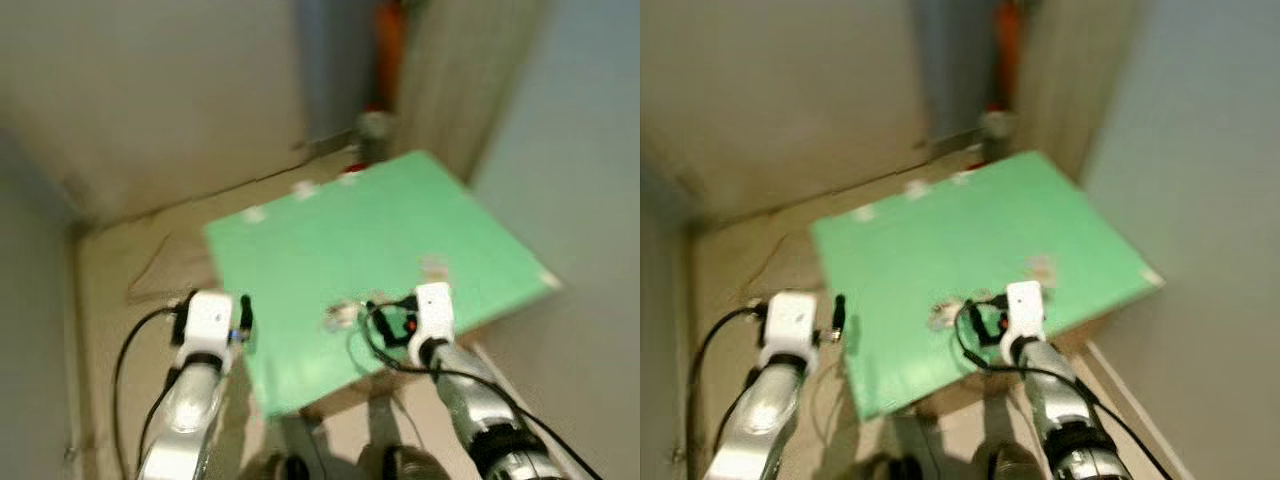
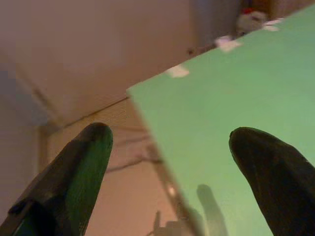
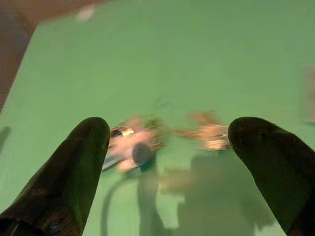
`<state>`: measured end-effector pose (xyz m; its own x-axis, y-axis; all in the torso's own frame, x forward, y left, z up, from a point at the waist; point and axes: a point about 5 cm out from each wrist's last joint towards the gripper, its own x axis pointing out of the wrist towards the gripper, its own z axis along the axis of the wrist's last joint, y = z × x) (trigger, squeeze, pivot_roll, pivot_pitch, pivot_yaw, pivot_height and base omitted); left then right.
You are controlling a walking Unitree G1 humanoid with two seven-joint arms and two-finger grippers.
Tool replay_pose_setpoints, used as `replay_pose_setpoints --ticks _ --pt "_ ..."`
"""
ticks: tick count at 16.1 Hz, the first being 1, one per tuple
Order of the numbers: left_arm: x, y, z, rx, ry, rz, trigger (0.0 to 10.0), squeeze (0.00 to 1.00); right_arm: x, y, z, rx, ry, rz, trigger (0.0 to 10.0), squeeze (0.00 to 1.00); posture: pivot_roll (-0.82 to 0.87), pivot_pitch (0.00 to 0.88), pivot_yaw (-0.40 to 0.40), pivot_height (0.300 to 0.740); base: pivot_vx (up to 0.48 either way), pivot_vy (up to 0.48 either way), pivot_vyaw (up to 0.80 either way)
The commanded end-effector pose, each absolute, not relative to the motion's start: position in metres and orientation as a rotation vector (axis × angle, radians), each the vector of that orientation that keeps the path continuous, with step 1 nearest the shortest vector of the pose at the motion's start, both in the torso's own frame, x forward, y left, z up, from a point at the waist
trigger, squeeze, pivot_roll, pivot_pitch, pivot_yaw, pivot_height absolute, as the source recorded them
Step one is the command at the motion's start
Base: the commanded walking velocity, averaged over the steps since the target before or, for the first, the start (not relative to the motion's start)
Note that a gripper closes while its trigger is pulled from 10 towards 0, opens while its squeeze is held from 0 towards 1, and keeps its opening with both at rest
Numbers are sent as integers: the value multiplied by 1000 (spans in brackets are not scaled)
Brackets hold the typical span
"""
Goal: Hang keys on a hook
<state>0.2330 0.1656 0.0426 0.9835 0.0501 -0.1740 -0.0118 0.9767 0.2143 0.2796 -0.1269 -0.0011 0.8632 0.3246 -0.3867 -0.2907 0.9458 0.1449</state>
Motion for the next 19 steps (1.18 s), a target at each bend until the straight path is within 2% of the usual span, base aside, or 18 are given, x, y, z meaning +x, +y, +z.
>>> replay_pose_setpoints --ticks 1,2,6,10,15,19 --pt "227 158 52 203 165 -11 10000 0 277 -122 -7 86 451 322 10000 0 135 180 57 740 0 0 0" --pt "211 152 63 177 156 -23 10000 0 277 -117 -11 85 487 319 10000 0 189 201 42 740 0 0 0" --pt "190 153 74 176 172 17 10000 0 278 -110 -14 76 520 323 10000 0 245 227 21 740 0 0 0" --pt "182 151 80 156 197 40 10000 0 283 -105 -9 -37 452 307 10000 0 259 246 9 740 0 0 0" --pt "174 137 81 141 211 -47 10000 0 295 -106 4 -102 363 229 10000 0 256 263 6 740 0 0 0" --pt "170 135 85 134 217 -64 10000 0 291 -102 0 -136 374 222 10000 0 289 292 39 740 0 0 0"
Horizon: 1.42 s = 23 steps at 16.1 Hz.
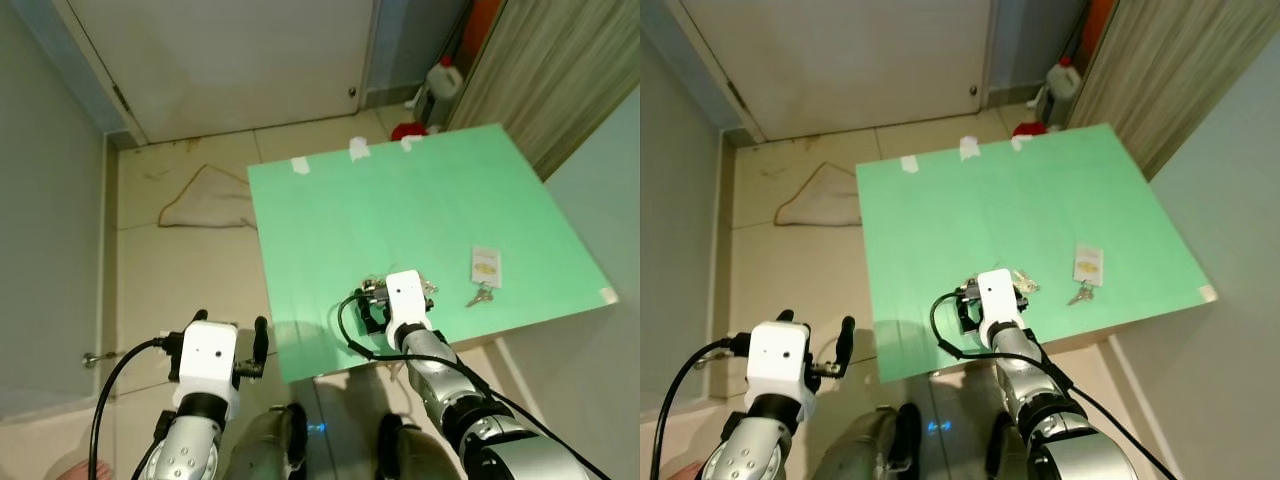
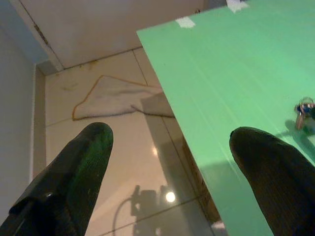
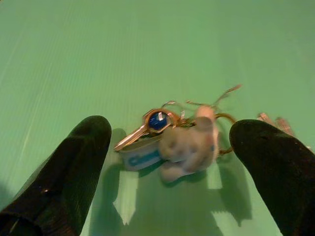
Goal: Hang keys on a hook
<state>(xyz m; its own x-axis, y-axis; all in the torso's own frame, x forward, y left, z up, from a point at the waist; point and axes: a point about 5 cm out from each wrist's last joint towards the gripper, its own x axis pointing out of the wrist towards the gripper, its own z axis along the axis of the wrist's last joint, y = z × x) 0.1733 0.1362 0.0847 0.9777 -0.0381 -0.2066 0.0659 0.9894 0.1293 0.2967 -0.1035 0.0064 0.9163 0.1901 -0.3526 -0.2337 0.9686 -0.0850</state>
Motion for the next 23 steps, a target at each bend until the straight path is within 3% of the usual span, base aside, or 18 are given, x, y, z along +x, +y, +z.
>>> replay_pose_setpoints --ticks 1,5,10,11,12,13,19,23 --pt "168 135 86 135 219 -68 10000 0 290 -102 -1 -131 383 215 10000 0 301 298 51 740 0 0 0" --pt "158 138 93 156 234 -90 10000 0 284 -93 -7 -118 422 193 10000 0 357 311 95 740 0 0 0" --pt "154 139 95 165 249 -89 10000 0 285 -86 -6 -132 423 205 10000 0 360 306 86 740 0 0 0" --pt "154 138 94 162 252 -90 10000 0 284 -87 -7 -126 433 216 5451 0 355 306 78 740 0 0 0" --pt "155 137 94 157 254 -88 10000 0 279 -86 -12 -125 450 235 6627 0 348 303 68 740 0 0 0" --pt "155 136 93 154 254 -86 10000 0 274 -86 -16 -119 459 250 10000 0 341 304 58 740 0 0 0" --pt "159 132 93 134 244 -78 10000 0 250 -91 -32 -126 473 299 10000 0 314 302 38 740 0 0 0" --pt "166 131 95 128 222 -75 10000 0 277 -77 -1 -107 296 322 10000 0 294 298 28 740 0 0 0"
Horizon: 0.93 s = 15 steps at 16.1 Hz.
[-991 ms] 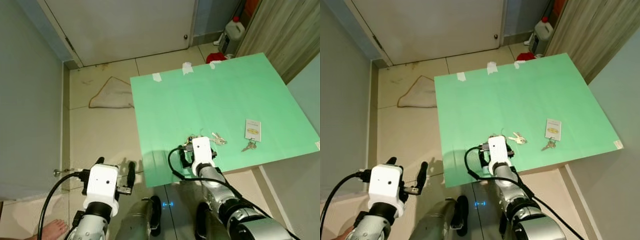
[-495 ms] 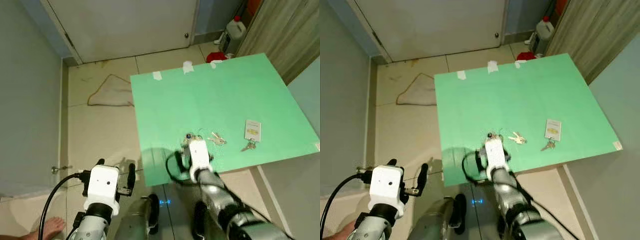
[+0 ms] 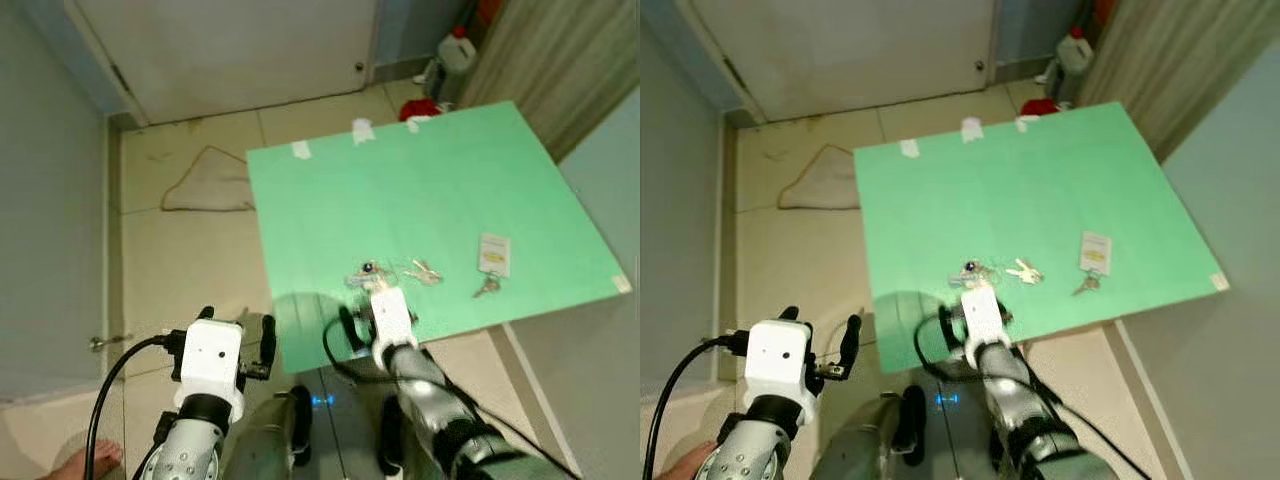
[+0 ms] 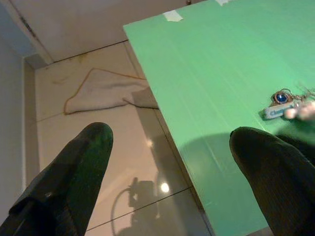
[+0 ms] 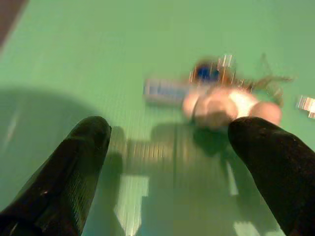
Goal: Hang keys on a hook
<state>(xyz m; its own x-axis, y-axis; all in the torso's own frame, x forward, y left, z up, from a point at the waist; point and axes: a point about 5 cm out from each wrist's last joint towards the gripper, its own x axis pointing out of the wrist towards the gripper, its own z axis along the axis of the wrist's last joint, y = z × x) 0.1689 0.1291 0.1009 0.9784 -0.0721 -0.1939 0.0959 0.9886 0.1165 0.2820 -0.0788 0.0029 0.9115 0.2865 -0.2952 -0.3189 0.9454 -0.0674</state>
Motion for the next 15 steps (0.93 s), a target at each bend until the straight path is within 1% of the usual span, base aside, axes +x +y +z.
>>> replay_pose_setpoints --ticks 1,3,6,10,12,15 --pt "166 131 95 127 221 -72 10000 0 281 -77 3 -99 284 315 10000 0 296 299 25 740 0 0 0" --pt "167 130 95 128 221 -72 10000 0 285 -76 5 -59 297 327 10000 0 297 300 25 740 0 0 0" --pt "164 131 94 129 229 -70 10000 0 287 -80 5 -99 314 283 10000 0 309 308 35 740 0 0 0" --pt "159 134 94 147 249 -80 10000 0 285 -75 -1 -180 363 244 10000 0 354 319 66 740 0 0 0" --pt "157 136 93 150 256 -77 10000 0 287 -77 -1 -214 367 196 10000 0 360 323 73 740 0 0 0" --pt "156 136 93 153 260 -78 10000 0 289 -84 -2 -203 400 118 10000 0 362 326 74 740 0 0 0"
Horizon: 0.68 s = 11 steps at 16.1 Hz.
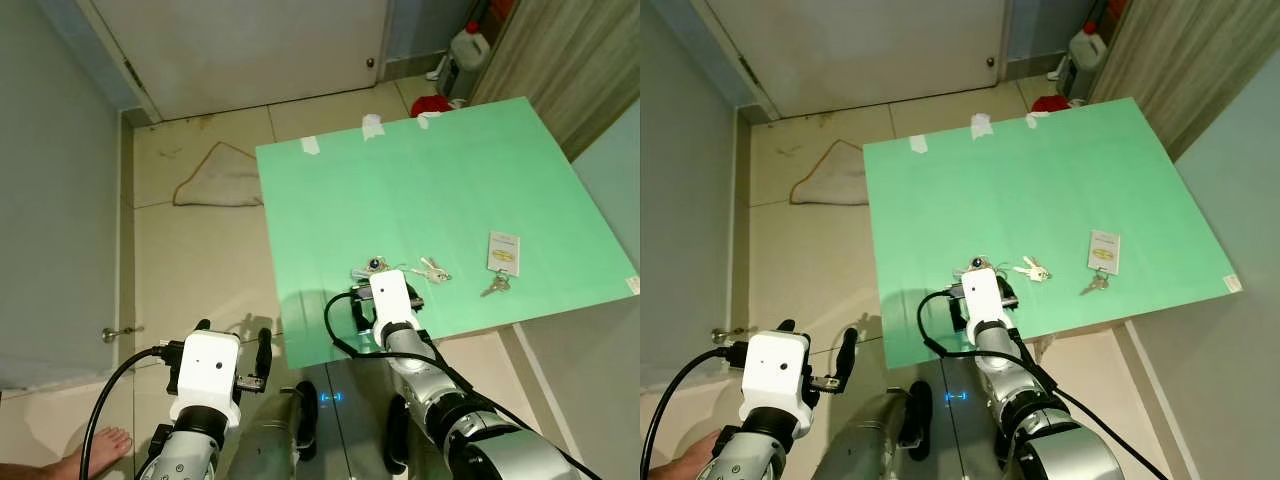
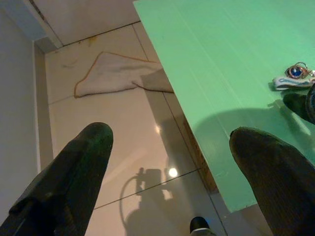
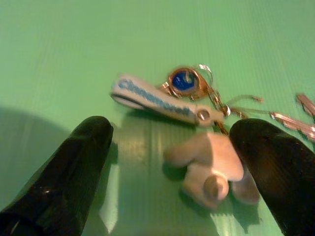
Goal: Hang keys on a hook
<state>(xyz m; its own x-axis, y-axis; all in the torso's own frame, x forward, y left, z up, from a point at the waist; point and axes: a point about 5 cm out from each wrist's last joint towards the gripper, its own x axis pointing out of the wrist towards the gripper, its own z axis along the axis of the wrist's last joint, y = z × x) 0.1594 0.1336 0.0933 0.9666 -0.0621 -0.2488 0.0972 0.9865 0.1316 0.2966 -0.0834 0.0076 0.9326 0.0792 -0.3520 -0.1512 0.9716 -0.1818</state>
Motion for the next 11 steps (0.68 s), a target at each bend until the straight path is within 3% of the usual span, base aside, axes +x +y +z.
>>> replay_pose_setpoints --ticks 1,5,11 --pt "156 135 93 152 260 -80 10000 0 290 -85 -1 -221 404 93 10000 0 360 327 72 740 0 0 0" --pt "157 134 92 150 262 -84 10000 0 295 -97 1 -289 406 -7 10000 0 354 327 68 740 0 0 0" --pt "161 137 93 153 260 -78 10000 0 282 -99 -15 -189 542 -29 10000 0 348 343 74 740 0 0 0"
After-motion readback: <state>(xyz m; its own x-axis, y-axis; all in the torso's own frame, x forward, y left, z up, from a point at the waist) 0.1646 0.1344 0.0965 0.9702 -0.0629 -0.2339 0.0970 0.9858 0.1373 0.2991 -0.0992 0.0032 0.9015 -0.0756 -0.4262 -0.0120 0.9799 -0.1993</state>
